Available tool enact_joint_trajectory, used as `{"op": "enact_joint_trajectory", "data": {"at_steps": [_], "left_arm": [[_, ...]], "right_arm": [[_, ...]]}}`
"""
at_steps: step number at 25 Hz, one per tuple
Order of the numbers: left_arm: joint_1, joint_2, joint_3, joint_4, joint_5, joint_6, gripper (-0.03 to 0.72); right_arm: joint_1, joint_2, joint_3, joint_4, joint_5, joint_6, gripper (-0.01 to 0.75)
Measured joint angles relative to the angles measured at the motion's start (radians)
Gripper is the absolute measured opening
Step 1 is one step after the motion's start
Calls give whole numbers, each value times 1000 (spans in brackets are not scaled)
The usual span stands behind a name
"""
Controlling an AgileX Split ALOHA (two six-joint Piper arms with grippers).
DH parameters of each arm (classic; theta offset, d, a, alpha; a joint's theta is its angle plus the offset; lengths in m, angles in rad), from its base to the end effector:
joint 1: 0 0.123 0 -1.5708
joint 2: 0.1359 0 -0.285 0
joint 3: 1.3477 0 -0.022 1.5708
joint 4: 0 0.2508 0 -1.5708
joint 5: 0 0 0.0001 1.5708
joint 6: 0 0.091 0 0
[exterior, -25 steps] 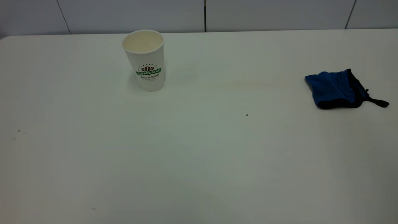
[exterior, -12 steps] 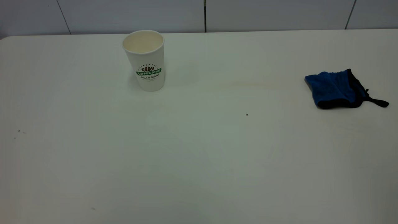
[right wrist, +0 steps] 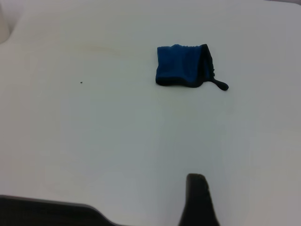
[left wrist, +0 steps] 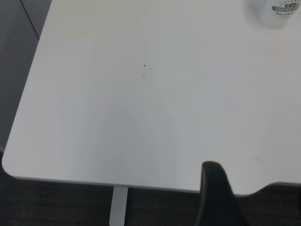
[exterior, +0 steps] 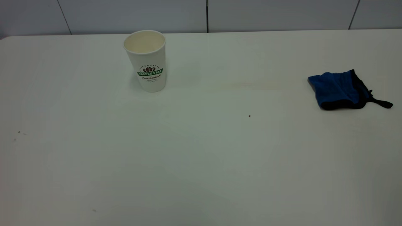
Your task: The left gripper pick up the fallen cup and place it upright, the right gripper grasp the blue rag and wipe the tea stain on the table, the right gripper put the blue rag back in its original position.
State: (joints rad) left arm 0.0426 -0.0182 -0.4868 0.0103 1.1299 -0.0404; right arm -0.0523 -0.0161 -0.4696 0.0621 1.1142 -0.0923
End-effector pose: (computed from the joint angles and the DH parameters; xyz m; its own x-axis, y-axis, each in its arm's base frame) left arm -0.0091 0.0005 0.2680 -0.5095 -0.0577 -0.8585 -0.0690 0.9973 -0.0262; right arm -0.0060 0.0054 0.2647 -0.5131 -0.0380 -0.8575 -0.0288 0.9992 -0.0270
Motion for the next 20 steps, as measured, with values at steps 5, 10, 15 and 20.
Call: {"op": "enact_joint_trajectory", "data": {"at_steps": [5, 10, 15, 20], "left_arm": [[0, 0, 0, 0, 0, 0, 452], [0, 0, 0, 0, 0, -1, 452], [0, 0, 0, 0, 0, -2, 452], [0, 0, 0, 0, 0, -2, 452]], "right_arm": [[0, 0, 0, 0, 0, 0, 534], [0, 0, 0, 0, 0, 0, 490], [0, 0, 0, 0, 0, 0, 450], [0, 0, 0, 0, 0, 0, 407]]}}
